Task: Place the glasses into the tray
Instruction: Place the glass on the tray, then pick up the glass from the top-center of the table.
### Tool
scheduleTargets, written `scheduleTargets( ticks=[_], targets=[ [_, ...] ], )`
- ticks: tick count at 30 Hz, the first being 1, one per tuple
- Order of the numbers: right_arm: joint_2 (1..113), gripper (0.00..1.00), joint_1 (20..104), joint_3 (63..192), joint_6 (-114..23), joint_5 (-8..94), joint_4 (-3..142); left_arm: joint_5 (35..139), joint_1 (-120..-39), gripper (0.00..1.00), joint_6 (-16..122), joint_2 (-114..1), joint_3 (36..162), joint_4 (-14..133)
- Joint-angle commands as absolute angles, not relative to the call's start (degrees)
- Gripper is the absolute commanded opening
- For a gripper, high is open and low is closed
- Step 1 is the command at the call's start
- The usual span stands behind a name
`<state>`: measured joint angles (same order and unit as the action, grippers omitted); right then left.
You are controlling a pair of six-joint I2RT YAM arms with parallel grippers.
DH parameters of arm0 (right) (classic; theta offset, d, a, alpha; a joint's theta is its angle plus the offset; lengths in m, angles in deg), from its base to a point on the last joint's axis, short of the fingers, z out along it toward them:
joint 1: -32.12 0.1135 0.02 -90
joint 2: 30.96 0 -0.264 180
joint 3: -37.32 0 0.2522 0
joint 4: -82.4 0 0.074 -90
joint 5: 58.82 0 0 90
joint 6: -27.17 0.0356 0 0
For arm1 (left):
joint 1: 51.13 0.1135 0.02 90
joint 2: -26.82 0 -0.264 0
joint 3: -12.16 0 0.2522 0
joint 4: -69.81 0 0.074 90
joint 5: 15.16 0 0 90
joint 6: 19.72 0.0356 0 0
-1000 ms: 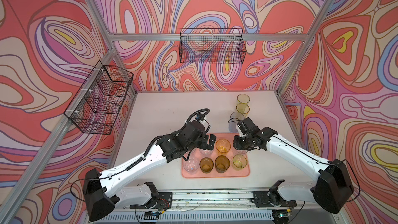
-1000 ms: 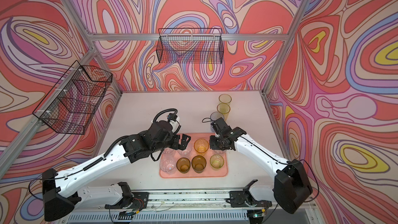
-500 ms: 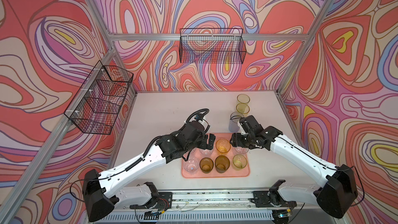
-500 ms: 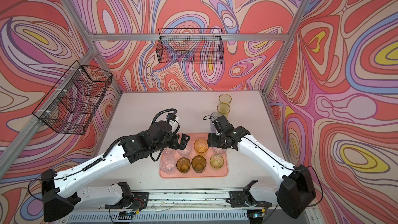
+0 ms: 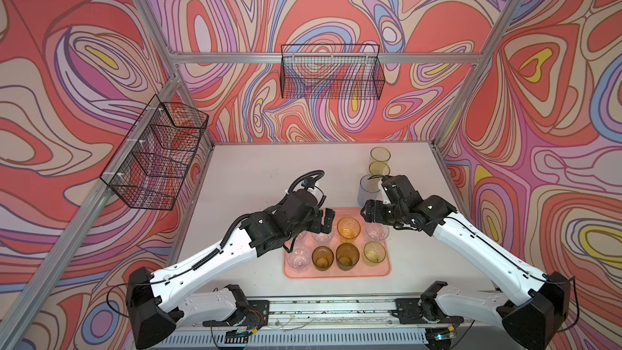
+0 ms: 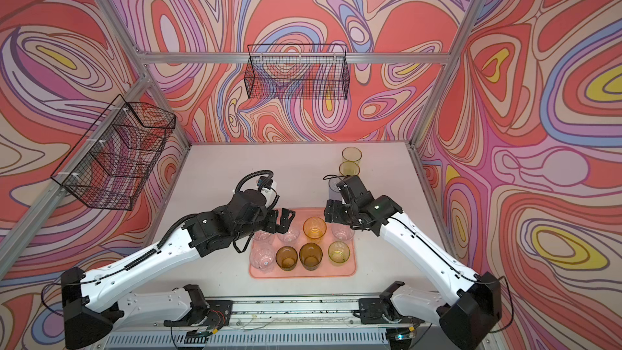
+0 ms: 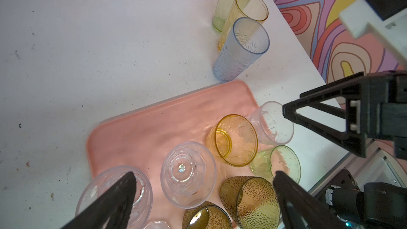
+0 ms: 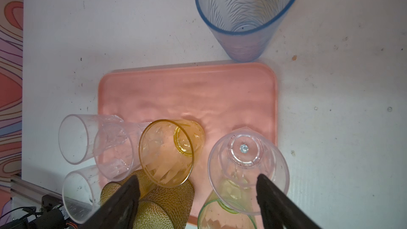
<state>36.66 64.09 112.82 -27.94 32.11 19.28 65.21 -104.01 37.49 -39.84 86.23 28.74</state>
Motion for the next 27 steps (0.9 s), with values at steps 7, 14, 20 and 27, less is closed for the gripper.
scheduleTargets(
  ticks=[7, 14, 20, 27],
  targets=[
    [36.17, 0.86, 64.38, 118.94, -26.16, 29.54, 17.32, 62.63, -104.14, 1.0, 38.49, -36.11, 84.63, 30.19],
    [39.48, 0.84, 64.23, 126.05, -28.98, 21.17, 13.05, 62.11, -104.13, 1.0, 39.06, -34.54, 84.12, 29.71],
    [46.89, 0.84, 63.39, 133.73, -34.12, 13.69, 8.53, 62.64, -104.14, 1.0, 38.45, -33.21, 82.91, 30.32],
    [52.62, 0.69, 58.36, 135.5, -36.63, 17.26, 12.67, 62.54, -104.13, 1.0, 38.03, -32.36, 82.31, 29.54]
  ],
)
